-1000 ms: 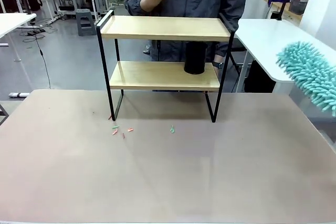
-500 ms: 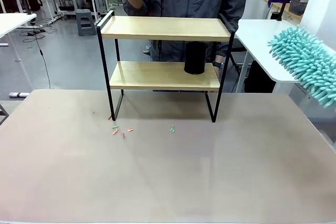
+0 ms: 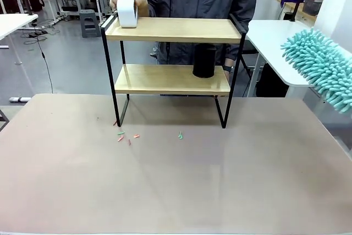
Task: Clean the shelf.
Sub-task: Hand the Duster back to the human.
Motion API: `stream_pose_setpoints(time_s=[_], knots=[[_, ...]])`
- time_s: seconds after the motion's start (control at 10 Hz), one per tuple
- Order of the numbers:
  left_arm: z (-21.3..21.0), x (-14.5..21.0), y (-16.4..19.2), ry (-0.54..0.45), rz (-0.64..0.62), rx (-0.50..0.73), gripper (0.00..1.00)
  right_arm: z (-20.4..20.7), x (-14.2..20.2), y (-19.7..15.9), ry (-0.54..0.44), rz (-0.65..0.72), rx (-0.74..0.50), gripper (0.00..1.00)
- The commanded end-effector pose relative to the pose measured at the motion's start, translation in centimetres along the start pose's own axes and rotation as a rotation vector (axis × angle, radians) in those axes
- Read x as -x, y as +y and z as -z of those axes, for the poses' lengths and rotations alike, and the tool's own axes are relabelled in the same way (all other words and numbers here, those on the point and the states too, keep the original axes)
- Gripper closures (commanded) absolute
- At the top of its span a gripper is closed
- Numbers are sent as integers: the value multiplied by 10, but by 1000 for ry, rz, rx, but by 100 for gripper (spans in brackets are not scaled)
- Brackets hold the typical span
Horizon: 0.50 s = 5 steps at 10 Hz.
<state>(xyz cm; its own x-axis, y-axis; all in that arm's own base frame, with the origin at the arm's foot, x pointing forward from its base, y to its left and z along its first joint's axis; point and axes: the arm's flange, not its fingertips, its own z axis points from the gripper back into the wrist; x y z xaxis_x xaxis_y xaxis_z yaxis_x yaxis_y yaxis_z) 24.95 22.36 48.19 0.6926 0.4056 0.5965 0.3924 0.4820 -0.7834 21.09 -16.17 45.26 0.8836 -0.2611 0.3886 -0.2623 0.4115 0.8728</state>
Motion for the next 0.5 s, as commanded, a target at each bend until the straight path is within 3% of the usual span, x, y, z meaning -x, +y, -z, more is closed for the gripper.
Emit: stream_pose_setpoints(time_s=[0.0, 0.2, 0.3, 0.4], knots=[[1, -2, -2, -15, 16, 16, 0, -3, 3, -1, -6, 4, -2, 87], [0, 0, 0, 0, 0, 0, 0, 0, 0, 0, 0, 0, 0, 87], [-4, -8, -28, -52, 111, 97, 0, -30, 6, 5, -42, 4, 15, 87], [23, -44, -73, 55, 286, 229, 0, -34, -26, 40, 15, -156, -2, 87]])
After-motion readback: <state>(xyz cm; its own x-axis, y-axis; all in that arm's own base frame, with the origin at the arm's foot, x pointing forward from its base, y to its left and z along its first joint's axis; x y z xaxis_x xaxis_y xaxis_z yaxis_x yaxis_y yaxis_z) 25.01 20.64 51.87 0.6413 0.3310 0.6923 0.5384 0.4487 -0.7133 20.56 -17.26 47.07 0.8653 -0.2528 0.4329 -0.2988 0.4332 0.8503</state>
